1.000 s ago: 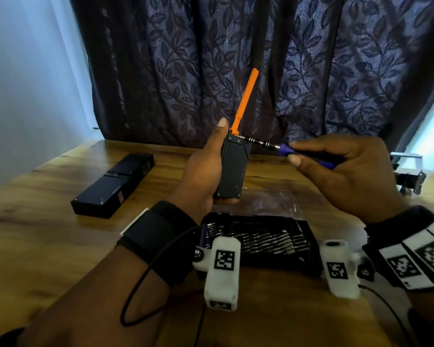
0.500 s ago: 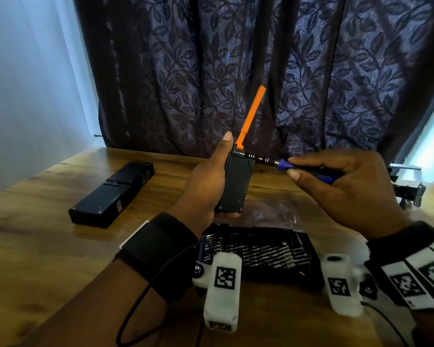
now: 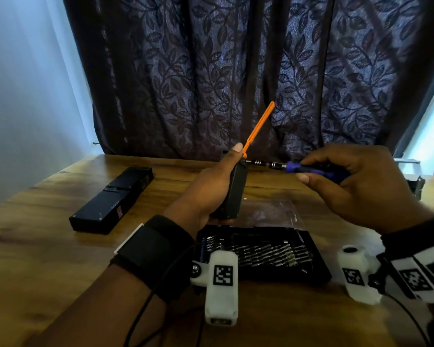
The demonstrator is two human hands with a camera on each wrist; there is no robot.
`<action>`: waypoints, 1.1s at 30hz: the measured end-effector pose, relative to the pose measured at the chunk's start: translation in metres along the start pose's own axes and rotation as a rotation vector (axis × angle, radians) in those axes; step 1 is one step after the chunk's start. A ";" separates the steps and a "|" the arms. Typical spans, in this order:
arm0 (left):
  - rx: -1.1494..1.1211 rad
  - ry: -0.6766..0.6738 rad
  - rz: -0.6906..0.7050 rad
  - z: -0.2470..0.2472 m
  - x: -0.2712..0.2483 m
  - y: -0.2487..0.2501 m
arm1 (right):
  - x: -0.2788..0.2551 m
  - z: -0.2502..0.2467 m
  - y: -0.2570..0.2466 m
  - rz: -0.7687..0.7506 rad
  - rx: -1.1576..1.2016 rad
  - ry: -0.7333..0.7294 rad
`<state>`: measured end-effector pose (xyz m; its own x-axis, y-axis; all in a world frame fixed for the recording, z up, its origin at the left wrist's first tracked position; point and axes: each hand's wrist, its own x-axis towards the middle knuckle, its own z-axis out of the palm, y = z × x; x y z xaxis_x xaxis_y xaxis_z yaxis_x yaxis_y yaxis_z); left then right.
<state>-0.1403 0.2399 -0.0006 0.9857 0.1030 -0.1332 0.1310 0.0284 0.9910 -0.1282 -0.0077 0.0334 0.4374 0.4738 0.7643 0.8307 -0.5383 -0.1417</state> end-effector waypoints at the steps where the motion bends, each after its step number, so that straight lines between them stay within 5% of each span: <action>1: 0.013 -0.006 0.010 0.001 -0.001 -0.002 | -0.002 0.000 0.001 0.005 0.004 0.009; 33: 0.314 0.226 0.209 0.011 -0.006 -0.008 | -0.002 0.000 0.012 0.026 -0.002 -0.049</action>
<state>-0.1460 0.2277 -0.0072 0.9512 0.2903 0.1050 -0.0081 -0.3165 0.9485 -0.1195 -0.0148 0.0298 0.4755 0.4934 0.7283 0.8182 -0.5522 -0.1601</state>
